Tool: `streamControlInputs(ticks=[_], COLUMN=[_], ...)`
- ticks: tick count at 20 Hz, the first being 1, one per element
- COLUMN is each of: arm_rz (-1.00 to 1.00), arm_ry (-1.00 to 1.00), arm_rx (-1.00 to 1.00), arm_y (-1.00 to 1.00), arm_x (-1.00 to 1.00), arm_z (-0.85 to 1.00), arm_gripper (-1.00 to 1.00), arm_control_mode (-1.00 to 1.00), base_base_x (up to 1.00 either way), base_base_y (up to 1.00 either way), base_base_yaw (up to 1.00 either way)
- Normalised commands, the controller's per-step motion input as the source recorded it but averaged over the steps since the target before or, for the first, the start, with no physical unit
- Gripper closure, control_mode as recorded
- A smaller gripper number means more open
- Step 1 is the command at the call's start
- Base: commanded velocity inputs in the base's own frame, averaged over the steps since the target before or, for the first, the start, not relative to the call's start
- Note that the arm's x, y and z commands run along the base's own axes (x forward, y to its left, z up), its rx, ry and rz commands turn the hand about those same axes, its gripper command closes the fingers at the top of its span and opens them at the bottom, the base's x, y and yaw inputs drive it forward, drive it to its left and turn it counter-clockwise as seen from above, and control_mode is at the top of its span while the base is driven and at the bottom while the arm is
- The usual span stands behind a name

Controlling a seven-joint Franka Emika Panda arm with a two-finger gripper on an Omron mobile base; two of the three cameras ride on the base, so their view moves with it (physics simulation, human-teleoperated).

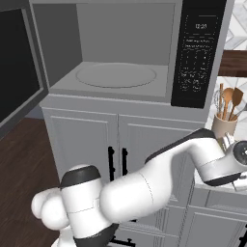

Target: Open the microwave, place the bowl with waffle inside the microwave, then close the microwave door and turn it on.

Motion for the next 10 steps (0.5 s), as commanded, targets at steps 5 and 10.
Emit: streamControlInputs(ticks=[5, 10], arm_rz=[0.00, 0.00], arm_ry=[0.00, 0.00], arm_rx=[0.00, 0.00], arm_y=[0.00, 0.00], arm_x=[0.00, 0.00], arm_z=[-0.28, -0.39], arm_gripper=[-1.00, -1.00], arm_control_mode=[-1.00, -1.00], base_base_x=[0.00, 0.00], base_base_y=[0.00, 0.00], base_base_yaw=[0.00, 0.00])
